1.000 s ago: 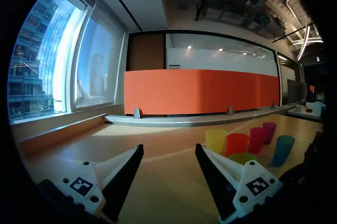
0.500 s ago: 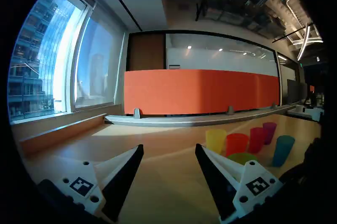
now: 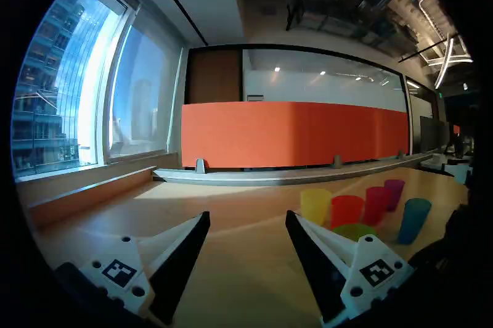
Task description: Pour water
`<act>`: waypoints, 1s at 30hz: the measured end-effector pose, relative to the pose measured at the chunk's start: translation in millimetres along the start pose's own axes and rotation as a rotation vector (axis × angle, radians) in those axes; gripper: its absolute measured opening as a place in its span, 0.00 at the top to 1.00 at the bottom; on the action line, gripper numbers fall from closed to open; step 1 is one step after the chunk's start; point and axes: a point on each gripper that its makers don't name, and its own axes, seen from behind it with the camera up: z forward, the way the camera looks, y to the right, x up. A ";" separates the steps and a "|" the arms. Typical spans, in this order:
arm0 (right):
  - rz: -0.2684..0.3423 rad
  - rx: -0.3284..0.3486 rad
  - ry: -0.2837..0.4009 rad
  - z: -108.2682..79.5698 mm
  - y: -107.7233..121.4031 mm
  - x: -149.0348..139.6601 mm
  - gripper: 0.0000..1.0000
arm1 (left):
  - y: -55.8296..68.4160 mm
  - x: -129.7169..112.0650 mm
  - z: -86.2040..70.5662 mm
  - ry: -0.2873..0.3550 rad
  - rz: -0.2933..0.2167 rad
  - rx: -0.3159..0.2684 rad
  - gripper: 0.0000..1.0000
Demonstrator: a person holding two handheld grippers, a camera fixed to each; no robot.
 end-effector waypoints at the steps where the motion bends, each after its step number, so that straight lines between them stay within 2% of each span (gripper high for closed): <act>1: 0.002 0.000 0.000 -0.1 -0.3 0.5 0.00 | -0.1 -0.1 0.0 0.000 0.000 0.000 0.09; 6: 0.023 0.000 -0.001 -1.2 1.1 0.6 0.00 | -0.1 -0.1 0.1 0.000 0.000 0.000 0.09; 30: 0.026 0.007 -0.001 -1.0 5.7 -4.2 0.00 | 0.4 0.0 0.0 0.000 0.000 0.000 0.09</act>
